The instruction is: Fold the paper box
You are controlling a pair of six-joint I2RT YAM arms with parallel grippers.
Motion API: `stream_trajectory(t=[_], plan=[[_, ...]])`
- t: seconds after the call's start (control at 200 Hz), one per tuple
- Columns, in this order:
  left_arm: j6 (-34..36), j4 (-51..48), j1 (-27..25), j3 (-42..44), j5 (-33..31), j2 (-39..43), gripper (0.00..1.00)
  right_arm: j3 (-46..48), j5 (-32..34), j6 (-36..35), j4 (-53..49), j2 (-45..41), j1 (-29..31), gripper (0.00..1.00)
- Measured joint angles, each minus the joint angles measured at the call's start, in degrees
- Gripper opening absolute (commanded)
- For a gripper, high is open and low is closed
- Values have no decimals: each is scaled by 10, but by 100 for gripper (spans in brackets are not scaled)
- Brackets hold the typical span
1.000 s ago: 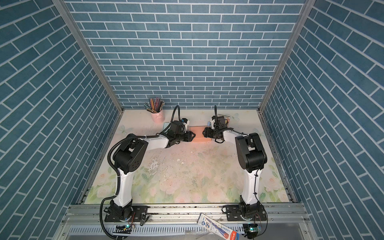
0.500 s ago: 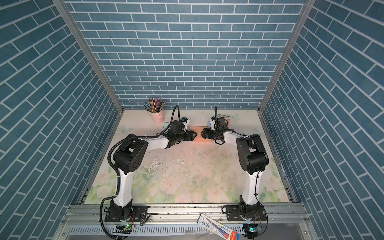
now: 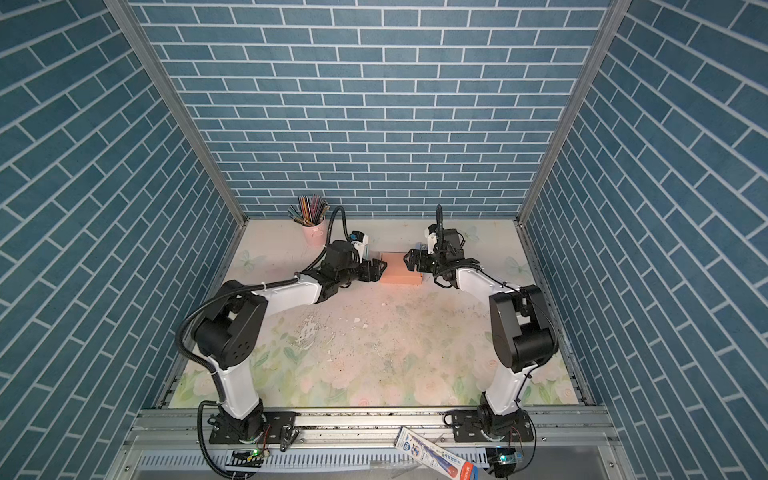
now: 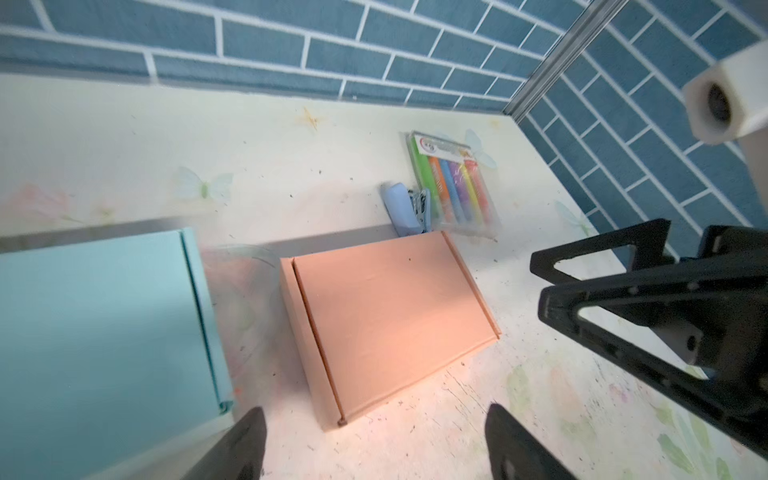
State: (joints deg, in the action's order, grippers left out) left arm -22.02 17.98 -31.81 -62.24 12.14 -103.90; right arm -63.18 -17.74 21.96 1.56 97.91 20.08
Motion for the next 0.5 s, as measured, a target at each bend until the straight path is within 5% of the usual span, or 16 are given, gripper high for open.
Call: stream_trajectory(t=[0.325,0.5], plan=[[19,-40,-11,205,-82,305,88,216,48,-25,80,-294,5,98],[23,-96,-12,294,-118,468,88,260,77,-41,76,-373,5,98]])
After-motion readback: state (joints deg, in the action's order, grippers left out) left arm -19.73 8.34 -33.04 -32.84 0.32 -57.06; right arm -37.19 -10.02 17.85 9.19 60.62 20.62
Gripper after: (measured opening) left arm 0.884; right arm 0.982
